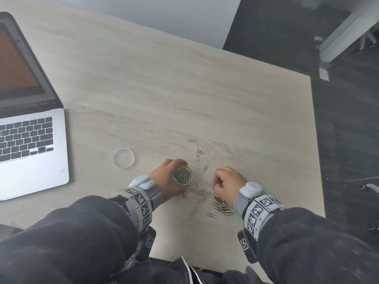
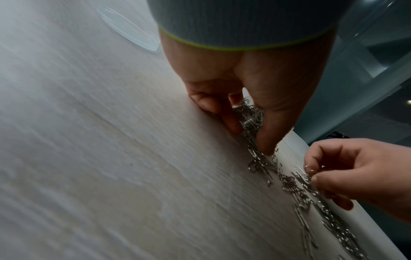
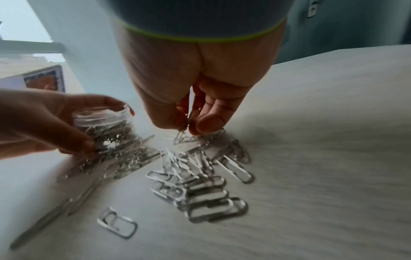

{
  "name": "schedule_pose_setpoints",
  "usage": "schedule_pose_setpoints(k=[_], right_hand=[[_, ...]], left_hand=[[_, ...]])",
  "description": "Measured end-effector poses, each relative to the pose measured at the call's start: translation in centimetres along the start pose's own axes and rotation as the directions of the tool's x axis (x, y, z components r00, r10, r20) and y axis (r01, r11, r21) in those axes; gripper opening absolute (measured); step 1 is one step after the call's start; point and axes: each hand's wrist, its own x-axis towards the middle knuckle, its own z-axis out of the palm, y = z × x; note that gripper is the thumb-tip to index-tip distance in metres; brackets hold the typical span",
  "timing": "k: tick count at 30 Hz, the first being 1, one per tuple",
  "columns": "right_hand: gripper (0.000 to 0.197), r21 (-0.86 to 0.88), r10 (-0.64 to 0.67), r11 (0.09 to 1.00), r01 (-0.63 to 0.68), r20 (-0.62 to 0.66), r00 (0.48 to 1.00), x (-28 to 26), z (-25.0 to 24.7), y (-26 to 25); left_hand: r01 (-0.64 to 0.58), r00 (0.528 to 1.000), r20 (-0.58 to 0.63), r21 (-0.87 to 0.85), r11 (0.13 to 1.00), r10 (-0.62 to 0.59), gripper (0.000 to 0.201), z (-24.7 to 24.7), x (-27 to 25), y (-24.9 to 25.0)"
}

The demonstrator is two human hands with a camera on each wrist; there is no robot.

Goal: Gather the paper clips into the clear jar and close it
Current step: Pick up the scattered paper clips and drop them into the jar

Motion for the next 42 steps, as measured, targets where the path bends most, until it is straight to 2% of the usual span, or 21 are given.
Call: schedule_pose_setpoints(k=[5,9,11,16,19,21,24,29,33,37,42], right_hand=[[0.018,0.148,-0.016,0.988,0.040,-0.164,0.986,0.4,-0.5,-1.6],[0.011,0.203,-0.142,0.960,0.194,-0.249,0.958,0.8,-0.8,-5.0],[0.010,0.224,-0.195,0.942,0.251,-0.242,0.950,1.1,-0.7,-6.8],[0.007,0.241,-0.236,0.932,0.270,-0.160,0.958,1.6,-0.4,-8.0],[0.006,0.237,-0.221,0.928,0.286,-0.268,0.938,2.6,-1.3,-7.0],[0.010,0.248,-0.156,0.938,0.243,-0.324,0.933,3.5,-1.9,-6.1],[0.025,0.229,-0.061,0.965,0.125,-0.267,0.962,5.4,-2.1,-4.7],[0.048,0.018,-0.068,0.997,0.073,-0.201,0.977,7.4,-2.0,-4.1],[0.059,-0.163,-0.103,0.983,0.085,-0.107,0.989,8.7,-1.8,-4.8],[0.056,-0.312,-0.177,0.936,0.161,-0.022,0.984,9.0,-1.7,-4.6],[0.056,-0.290,-0.256,0.924,0.250,0.018,0.967,7.3,-1.7,-2.4]], left_hand=[[-0.010,1.000,-0.004,-0.002,1.000,0.010,0.071,0.0,0.0,0.1],[-0.026,1.000,-0.005,-0.015,1.000,0.026,0.072,0.0,-0.1,0.1],[-0.027,1.000,-0.007,-0.023,0.999,0.027,0.073,-0.1,-0.1,0.2],[-0.028,1.000,-0.014,-0.064,0.998,0.027,0.074,-0.7,0.2,0.2],[-0.033,0.998,-0.048,-0.089,0.995,0.029,0.074,-1.6,0.8,-0.5],[-0.027,0.998,-0.065,-0.097,0.995,0.021,0.074,-2.2,1.1,-0.8],[-0.016,0.998,-0.064,-0.117,0.993,0.008,0.074,-2.8,1.3,-1.3],[-0.007,0.998,-0.057,-0.131,0.991,0.000,0.073,-2.6,1.4,-1.5],[-0.010,0.997,-0.071,-0.132,0.991,0.001,0.073,-2.4,1.2,-1.6],[-0.010,0.997,-0.077,-0.131,0.991,0.000,0.072,-2.4,1.2,-1.7],[-0.011,0.996,-0.092,-0.117,0.993,0.000,0.072,-2.4,1.1,-1.8]])
